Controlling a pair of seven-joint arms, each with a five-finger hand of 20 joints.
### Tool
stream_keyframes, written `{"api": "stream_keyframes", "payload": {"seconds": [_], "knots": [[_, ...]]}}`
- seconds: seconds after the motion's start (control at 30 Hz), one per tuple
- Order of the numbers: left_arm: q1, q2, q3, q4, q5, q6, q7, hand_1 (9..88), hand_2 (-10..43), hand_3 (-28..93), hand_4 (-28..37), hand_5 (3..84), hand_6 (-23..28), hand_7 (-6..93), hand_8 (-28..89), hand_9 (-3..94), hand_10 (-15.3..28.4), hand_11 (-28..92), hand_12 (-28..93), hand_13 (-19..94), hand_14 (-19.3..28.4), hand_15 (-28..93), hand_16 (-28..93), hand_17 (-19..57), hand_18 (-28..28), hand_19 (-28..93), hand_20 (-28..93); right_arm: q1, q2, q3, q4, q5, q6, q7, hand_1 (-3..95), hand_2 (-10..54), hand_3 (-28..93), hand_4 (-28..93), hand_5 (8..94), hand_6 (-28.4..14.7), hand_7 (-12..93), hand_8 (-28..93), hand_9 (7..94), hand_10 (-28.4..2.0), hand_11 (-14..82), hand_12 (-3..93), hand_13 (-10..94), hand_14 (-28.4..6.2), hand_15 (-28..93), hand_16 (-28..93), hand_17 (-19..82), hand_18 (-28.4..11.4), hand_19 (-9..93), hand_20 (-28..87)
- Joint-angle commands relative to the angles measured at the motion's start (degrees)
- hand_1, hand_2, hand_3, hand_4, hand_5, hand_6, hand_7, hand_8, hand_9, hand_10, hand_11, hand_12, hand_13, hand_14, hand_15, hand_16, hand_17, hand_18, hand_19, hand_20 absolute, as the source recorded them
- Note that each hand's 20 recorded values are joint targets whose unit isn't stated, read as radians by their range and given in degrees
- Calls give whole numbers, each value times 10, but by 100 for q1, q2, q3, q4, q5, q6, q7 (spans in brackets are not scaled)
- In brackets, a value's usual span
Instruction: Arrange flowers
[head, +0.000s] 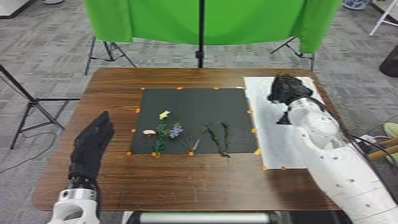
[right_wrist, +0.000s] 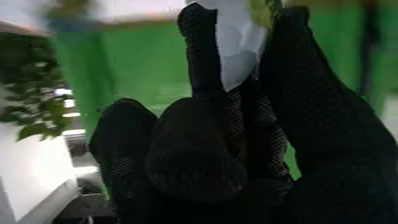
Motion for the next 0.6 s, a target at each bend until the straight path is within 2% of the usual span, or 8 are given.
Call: {"api": "stream_keyframes", "payload": {"seconds": [0.03, 0.33, 0.5, 0.6], "knots": [[118, -88, 61, 19, -18, -58, -69, 245, -95, 680, -196, 402, 24, 65, -56, 318, 92, 50, 153, 256, 105, 63, 21, 90, 95, 15, 241, 563, -194, -955, -952, 687, -66, -530, 641, -95, 534, -174, 820, -1, 199, 103, 930, -78, 74, 380, 922, -3, 663, 325, 691, -104, 932, 665], [104, -109, 68, 39, -9, -142, -107, 240, -94, 683, -199, 404, 20, 68, -57, 338, 91, 56, 153, 266, 110, 67, 21, 53, 103, 5, 205, 770, -568, -1954, -932, 566, -869, -919, 627, -95, 544, -172, 812, 3, 201, 106, 920, -76, 72, 389, 908, -4, 674, 331, 680, -108, 932, 678], [48, -109, 81, 84, -18, -123, -135, 239, -91, 682, -200, 406, 20, 67, -57, 341, 91, 59, 152, 268, 110, 68, 20, 50, 102, 9, 194, 756, -724, -2092, -793, 344, -1184, -1130, 621, -95, 549, -171, 804, 8, 207, 105, 913, -81, 69, 389, 904, -5, 677, 330, 677, -108, 932, 681], [47, -117, 84, 82, -51, -96, -135, 239, -91, 682, -200, 409, 21, 66, -56, 343, 91, 60, 151, 269, 111, 69, 20, 49, 101, 11, 191, 726, -759, -2124, -762, 334, -1251, -1118, 614, -95, 551, -171, 789, 12, 213, 102, 902, -90, 65, 387, 899, -6, 679, 330, 671, -108, 932, 682]]}}
